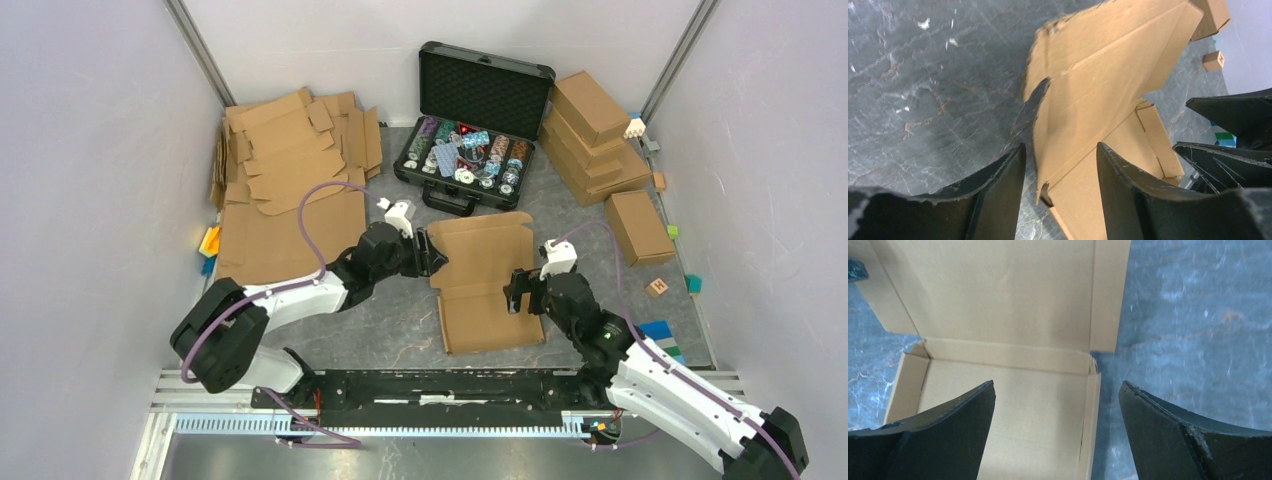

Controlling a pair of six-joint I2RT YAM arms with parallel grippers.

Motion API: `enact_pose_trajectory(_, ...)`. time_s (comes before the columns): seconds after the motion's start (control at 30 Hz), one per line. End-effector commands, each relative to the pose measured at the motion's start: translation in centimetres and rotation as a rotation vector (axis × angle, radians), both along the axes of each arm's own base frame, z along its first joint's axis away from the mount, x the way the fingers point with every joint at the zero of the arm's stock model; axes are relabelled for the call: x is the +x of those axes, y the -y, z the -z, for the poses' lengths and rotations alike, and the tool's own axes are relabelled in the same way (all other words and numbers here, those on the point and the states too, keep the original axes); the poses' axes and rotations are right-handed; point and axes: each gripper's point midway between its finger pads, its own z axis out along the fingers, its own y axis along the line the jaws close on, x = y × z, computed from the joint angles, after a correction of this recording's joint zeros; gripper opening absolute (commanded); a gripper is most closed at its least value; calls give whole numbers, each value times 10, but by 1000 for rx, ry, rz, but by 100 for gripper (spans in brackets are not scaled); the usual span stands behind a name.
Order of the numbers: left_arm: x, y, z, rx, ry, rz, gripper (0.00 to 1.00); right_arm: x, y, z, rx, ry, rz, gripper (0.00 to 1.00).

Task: Fold the paper box

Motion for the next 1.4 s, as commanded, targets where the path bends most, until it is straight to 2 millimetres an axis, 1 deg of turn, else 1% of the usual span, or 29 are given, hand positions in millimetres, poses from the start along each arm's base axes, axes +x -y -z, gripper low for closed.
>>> enact_pose_trajectory(0.0,-7,16,-6,-125,-32,111,61,-26,2,9,65,-167,34,98)
enact_pose_trajectory(0.13,-6,22,-3,-159,-48,195,63,-49,-22,9,170,-280,-73,97)
enact_pose_trajectory(0.2,-6,27,-7,-199,-41,245,63,-58,-34,7,208,-308,-145,94)
enact_pose_trajectory(0.27,-4,33,-11,-221,-32,291,63,-62,-40,2,201,-292,-215,89)
enact_pose_trajectory(0.33,-5,40,-11,-233,-38,333,57,-66,-44,-1,174,-290,-284,87)
enact_pose_trajectory(0.4,-6,44,-12,-241,-42,360,50,-79,-55,-1,163,-301,-414,85)
enact_pose_trajectory(0.43,-5,44,-13,-244,-38,365,46,-85,-60,2,163,-310,-469,83)
enact_pose_trajectory(0.5,-1,44,-14,-246,-29,360,35,-98,-68,6,169,-328,-559,83)
enact_pose_trajectory(0.53,1,42,-14,-244,-24,356,29,-100,-70,8,174,-319,-577,83)
enact_pose_trajectory(0.6,10,37,-15,-243,-16,330,20,-99,-71,10,168,-300,-578,83)
enact_pose_trajectory(0.63,16,33,-15,-245,-11,316,14,-97,-71,10,162,-296,-571,83)
enact_pose_trajectory(0.7,26,22,-17,-247,-1,284,8,-91,-71,9,152,-291,-547,83)
enact_pose_trajectory(0.77,33,8,-15,-227,19,237,6,-83,-68,6,141,-288,-492,86)
enact_pose_trajectory(0.83,35,-4,-12,-198,43,203,5,-69,-57,5,111,-292,-369,91)
enact_pose_trajectory(0.9,34,-12,-15,-175,77,187,5,-54,-42,5,85,-293,-220,93)
enact_pose_trajectory(0.97,34,-16,-18,-162,100,174,5,-49,-38,3,100,-291,-159,95)
enact_pose_trajectory(1.07,35,-26,-23,-133,143,135,5,-46,-32,7,153,-311,-54,95)
enact_pose_trajectory(1.17,33,-34,-28,-123,184,103,6,-42,-13,20,236,-336,156,92)
enact_pose_trajectory(1.2,32,-35,-31,-125,193,98,6,-41,-11,22,280,-344,200,90)
enact_pose_trajectory(1.3,29,-38,-33,-118,217,93,6,-40,-16,19,383,-344,234,89)
enact_pose_trajectory(1.37,25,-36,-30,-107,218,109,7,-38,-20,18,429,-341,242,88)
